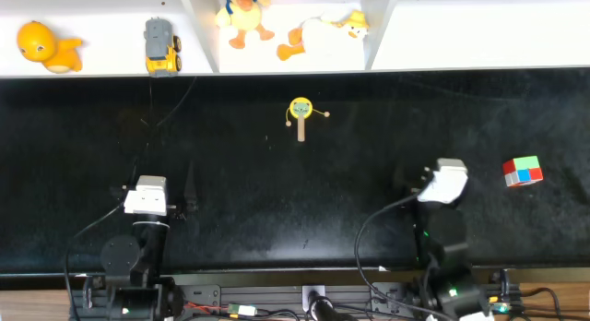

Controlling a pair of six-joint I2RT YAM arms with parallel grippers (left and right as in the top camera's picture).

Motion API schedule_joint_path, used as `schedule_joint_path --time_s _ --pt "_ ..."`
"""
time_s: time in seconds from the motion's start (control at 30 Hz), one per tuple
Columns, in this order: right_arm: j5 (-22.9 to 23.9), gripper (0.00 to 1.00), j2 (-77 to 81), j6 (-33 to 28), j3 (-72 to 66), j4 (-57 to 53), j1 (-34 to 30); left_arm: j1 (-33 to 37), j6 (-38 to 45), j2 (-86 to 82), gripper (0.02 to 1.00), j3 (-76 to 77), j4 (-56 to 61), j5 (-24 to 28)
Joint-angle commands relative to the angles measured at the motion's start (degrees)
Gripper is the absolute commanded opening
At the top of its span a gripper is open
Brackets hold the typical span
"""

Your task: Store Toys

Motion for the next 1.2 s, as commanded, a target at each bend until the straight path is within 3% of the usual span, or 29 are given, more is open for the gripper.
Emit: schedule_joint_path --time_s 0.03,0.17,0.37,0.77,1.03,1.2 --pt "11.8 0.993 13.0 15.4 10.8 -6.5 10.5 -0.4 1.0 -0.7 0.998 -0.2 -0.1 1.0" --pt "16.9 0.993 26.8 22.1 19.2 -11.9 19.9 -0.4 1.0 -0.7 0.998 -0.2 -0.1 1.0" --pt "17.4 0.996 45.2 22.5 30.9 -14.4 26.6 -0.4 1.0 -0.7 0.996 -0.2 -0.1 0.9" --pt "14.2 0.996 69.6 22.5 50.8 -16.0 27.3 -0.4 1.0 -0.7 0.998 -0.2 -0.1 1.0" --pt "7.3 0.998 77.8 22.6 55.7 -14.7 27.3 -0.4 1.0 -0.7 0.998 -0.2 -0.1 1.0" --pt "6.8 0.993 80.6 27.2 55.7 -15.5 26.5 -0.4 1.0 -0.7 0.998 -0.2 -0.1 1.0"
